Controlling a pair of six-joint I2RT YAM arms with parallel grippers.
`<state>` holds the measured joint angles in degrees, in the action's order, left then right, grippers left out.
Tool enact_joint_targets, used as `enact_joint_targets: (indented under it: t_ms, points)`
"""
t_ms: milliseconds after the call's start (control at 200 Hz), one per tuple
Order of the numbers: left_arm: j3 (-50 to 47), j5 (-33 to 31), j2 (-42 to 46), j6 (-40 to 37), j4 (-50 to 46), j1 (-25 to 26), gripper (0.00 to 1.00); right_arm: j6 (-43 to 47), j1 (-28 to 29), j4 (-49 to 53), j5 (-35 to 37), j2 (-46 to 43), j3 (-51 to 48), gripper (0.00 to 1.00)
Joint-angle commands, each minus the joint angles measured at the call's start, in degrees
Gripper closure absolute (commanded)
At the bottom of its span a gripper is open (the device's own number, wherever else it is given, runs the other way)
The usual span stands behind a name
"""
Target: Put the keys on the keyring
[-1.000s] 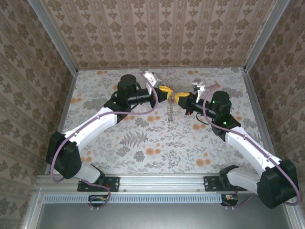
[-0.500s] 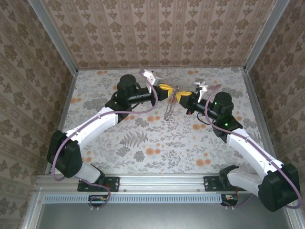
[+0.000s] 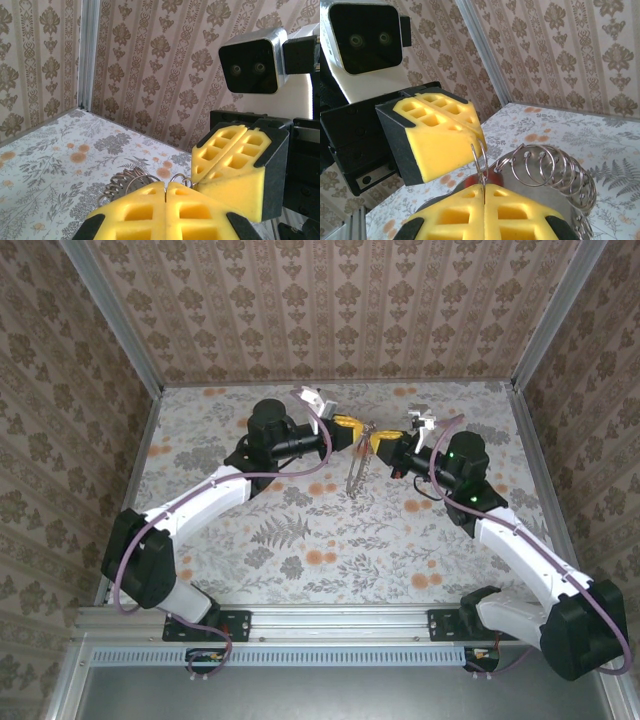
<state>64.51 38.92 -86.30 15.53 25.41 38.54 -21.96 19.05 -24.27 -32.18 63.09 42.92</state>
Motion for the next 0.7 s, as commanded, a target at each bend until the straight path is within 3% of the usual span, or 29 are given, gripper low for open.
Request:
enact_joint_targets:
  t_ms: [0, 40, 110, 205, 395, 695]
  points:
    - [0.1, -1.7, 0.1, 2.1, 5.6, -0.6, 1.0, -0.9, 0.2, -0.8, -3.6, 0.9, 1.4, 1.0]
    - [0.1, -1.7, 0.0, 2.2, 5.9, -0.5, 1.0, -0.9, 0.2, -0.7, -3.8, 1.2, 1.5, 1.0]
    - [0.1, -1.7, 0.1, 2.4, 5.8, -0.5, 1.0, -1.0, 0.2, -0.3, -3.9, 1.4, 1.7, 0.8]
    - [0.0, -1.7, 0.1, 2.3, 5.8, -0.5, 1.0, -0.9, -0.2, 0.6, -2.9, 0.5, 1.8, 0.69]
    - [0.0, -1.7, -0.1, 2.1, 5.6, -0.5, 1.0, -1.5, -2.4, 1.3, -1.7, -2.4, 2.0, 0.65]
    - [-0.3, -1.7, 0.2, 2.2, 5.7, -0.5, 1.0, -12.0, -4.9, -11.3, -5.8, 2.5, 3.1, 0.57]
